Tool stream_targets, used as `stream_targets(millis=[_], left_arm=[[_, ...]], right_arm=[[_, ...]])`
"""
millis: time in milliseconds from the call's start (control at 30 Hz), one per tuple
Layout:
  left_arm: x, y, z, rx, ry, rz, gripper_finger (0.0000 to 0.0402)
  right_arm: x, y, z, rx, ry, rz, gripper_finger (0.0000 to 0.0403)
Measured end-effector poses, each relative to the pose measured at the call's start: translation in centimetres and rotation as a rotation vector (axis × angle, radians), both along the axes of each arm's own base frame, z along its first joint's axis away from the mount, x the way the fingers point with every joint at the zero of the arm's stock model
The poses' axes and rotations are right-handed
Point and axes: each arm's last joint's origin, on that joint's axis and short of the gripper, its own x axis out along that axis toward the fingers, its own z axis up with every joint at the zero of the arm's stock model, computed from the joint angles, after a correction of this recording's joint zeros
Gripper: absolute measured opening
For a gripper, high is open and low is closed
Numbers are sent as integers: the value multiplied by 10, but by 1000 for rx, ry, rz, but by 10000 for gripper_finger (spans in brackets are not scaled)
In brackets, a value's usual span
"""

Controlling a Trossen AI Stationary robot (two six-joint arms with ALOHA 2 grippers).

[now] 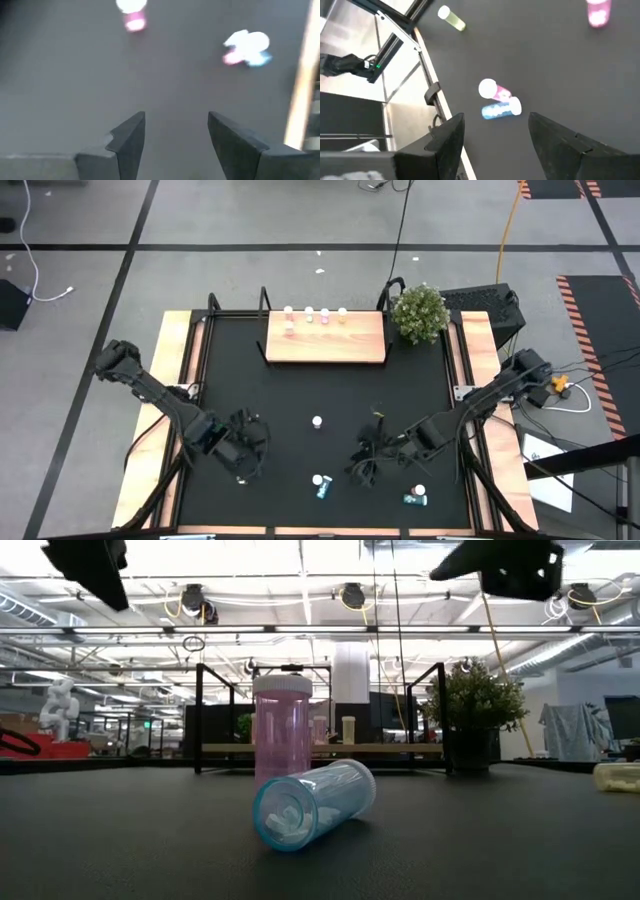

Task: Pick and place medicine bottles onto shelf by color
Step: Put the left blue pill bottle on the shelf aligned with the other blue pill bottle

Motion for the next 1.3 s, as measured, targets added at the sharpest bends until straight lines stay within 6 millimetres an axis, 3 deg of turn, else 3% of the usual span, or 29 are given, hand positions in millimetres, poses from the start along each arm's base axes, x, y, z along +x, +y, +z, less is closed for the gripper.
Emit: stream_targets(millis=[267, 367, 633, 767, 933, 1300], left_arm=[[9, -34, -31, -86, -258, -181, 216], [18, -41, -39, -135, -350, -181, 216], [29, -52, -81, -22, -266, -241, 216], [37, -55, -101, -3, -234, -249, 216], [40, -58, -116, 11, -206, -249, 216], [45, -61, -133, 13, -190, -254, 216]], right_arm=[[27, 25, 3, -15, -34, 56, 214], [37, 33, -10, 91, 30, -26, 214], [64, 61, -51, 289, 232, -137, 214], [72, 56, -70, 312, 297, -223, 214], [81, 44, -80, 327, 325, -288, 214], [97, 20, -96, 396, 437, -210, 214]])
